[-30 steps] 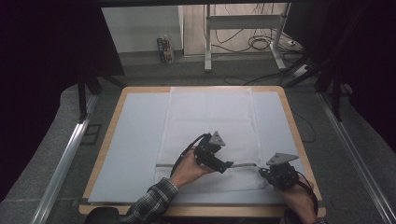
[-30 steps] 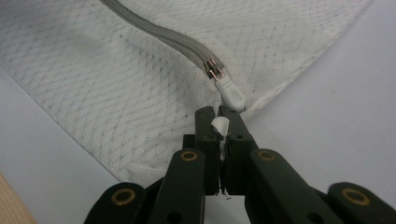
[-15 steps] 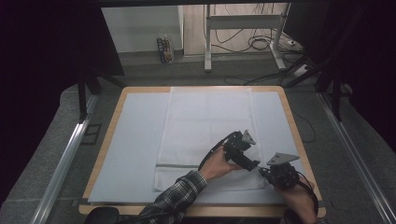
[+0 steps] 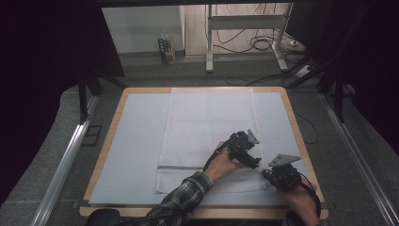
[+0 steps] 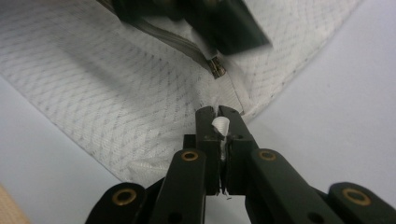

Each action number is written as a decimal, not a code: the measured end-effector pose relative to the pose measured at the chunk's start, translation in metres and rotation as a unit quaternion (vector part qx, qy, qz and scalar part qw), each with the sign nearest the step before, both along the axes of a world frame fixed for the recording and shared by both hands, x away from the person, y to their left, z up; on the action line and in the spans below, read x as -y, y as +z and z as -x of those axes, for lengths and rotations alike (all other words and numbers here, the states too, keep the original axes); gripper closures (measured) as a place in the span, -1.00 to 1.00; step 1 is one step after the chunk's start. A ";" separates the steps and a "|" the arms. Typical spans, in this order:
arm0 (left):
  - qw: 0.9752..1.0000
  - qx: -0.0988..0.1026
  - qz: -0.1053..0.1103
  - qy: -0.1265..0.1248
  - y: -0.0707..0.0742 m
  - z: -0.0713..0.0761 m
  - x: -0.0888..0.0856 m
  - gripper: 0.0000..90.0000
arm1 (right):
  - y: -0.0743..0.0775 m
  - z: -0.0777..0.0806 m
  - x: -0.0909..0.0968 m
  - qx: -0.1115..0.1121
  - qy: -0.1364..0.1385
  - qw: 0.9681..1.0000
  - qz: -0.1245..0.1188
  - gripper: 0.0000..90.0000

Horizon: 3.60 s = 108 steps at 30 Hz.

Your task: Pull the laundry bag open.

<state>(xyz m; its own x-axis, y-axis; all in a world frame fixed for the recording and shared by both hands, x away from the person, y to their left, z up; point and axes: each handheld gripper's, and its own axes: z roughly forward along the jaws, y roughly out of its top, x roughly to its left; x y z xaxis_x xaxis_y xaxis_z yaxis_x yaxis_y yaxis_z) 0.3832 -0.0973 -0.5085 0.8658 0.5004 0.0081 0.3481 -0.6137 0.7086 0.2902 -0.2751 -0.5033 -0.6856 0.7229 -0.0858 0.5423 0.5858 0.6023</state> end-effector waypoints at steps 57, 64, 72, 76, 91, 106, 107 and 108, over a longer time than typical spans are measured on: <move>0.986 -0.110 0.050 -0.115 0.012 0.007 -0.003 0.34 | 0.002 0.004 -0.004 0.031 0.015 0.999 0.033 0.91; 0.992 -0.071 -0.002 -0.103 0.004 0.009 0.021 0.09 | 0.002 0.004 -0.003 0.031 0.013 0.999 0.031 0.90; 0.996 -0.056 -0.016 -0.071 0.002 0.004 0.022 0.25 | 0.002 0.004 -0.003 0.028 0.010 0.999 0.030 0.89; 0.994 -0.083 0.000 -0.072 0.006 0.002 0.004 0.45 | 0.001 0.003 -0.002 0.025 0.010 0.999 0.034 0.89; 0.978 -0.172 0.082 -0.082 0.005 -0.005 -0.018 0.59 | 0.002 0.005 -0.005 0.036 0.013 0.998 0.042 0.89; 0.963 -0.228 0.078 -0.118 0.001 -0.003 -0.017 0.79 | 0.002 0.005 -0.004 0.042 0.014 0.998 0.046 0.87; 0.964 -0.226 0.074 -0.120 0.000 -0.002 -0.017 0.78 | 0.002 0.005 -0.005 0.042 0.013 0.998 0.047 0.87; 0.963 -0.229 0.076 -0.120 -0.001 -0.002 -0.016 0.78 | 0.002 0.005 -0.005 0.042 0.013 0.998 0.047 0.87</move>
<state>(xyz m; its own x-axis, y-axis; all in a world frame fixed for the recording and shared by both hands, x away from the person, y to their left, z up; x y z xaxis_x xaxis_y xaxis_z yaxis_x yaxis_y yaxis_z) 0.3848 -0.0812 -0.5090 0.8515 0.2518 -0.4599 0.5074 -0.6169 0.6017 0.2855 -0.2706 -0.5010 -0.6921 0.6903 -0.2112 0.4749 0.6557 0.5870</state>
